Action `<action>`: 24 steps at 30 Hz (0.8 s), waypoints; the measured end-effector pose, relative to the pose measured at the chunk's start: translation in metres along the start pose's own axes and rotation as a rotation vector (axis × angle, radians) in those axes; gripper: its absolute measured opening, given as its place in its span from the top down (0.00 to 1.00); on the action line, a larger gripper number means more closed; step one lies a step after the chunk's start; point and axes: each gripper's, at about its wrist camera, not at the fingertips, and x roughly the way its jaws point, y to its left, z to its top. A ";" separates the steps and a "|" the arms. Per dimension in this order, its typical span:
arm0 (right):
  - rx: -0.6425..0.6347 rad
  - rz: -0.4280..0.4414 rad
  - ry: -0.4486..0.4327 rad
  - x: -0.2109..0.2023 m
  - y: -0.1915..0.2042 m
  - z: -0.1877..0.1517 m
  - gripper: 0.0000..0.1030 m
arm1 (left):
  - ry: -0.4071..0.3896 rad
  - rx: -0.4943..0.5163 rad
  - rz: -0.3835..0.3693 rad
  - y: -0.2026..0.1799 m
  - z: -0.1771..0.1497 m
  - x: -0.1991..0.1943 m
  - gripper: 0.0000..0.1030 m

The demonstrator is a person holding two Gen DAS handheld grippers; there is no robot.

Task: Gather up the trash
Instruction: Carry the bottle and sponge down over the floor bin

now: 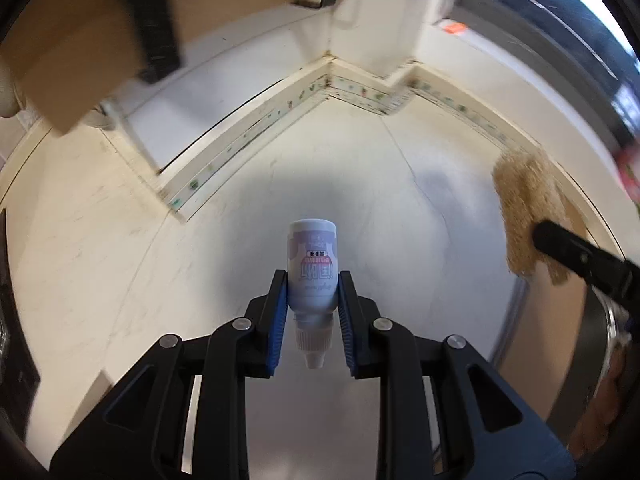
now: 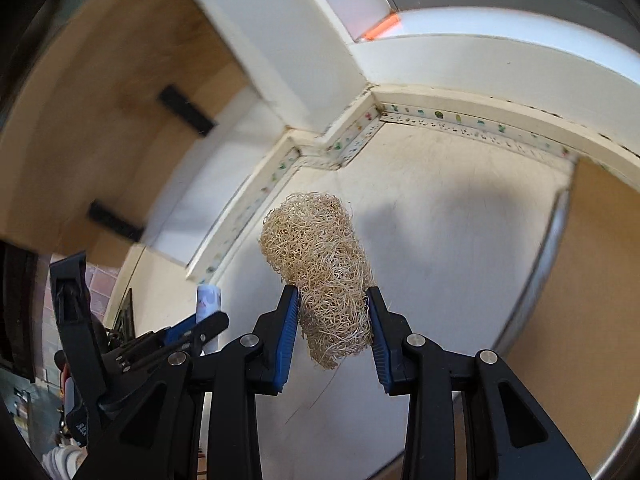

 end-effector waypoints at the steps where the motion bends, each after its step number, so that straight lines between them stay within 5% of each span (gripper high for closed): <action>1: 0.003 -0.005 -0.015 -0.011 0.009 -0.012 0.68 | -0.003 0.014 -0.015 0.006 -0.009 -0.013 0.80; 12: 0.099 -0.128 -0.160 -0.103 0.112 -0.165 0.68 | 0.006 0.256 -0.173 0.076 -0.122 -0.127 0.80; 24: 0.146 -0.273 -0.195 -0.140 0.190 -0.343 0.67 | 0.062 0.401 -0.239 0.134 -0.222 -0.161 0.80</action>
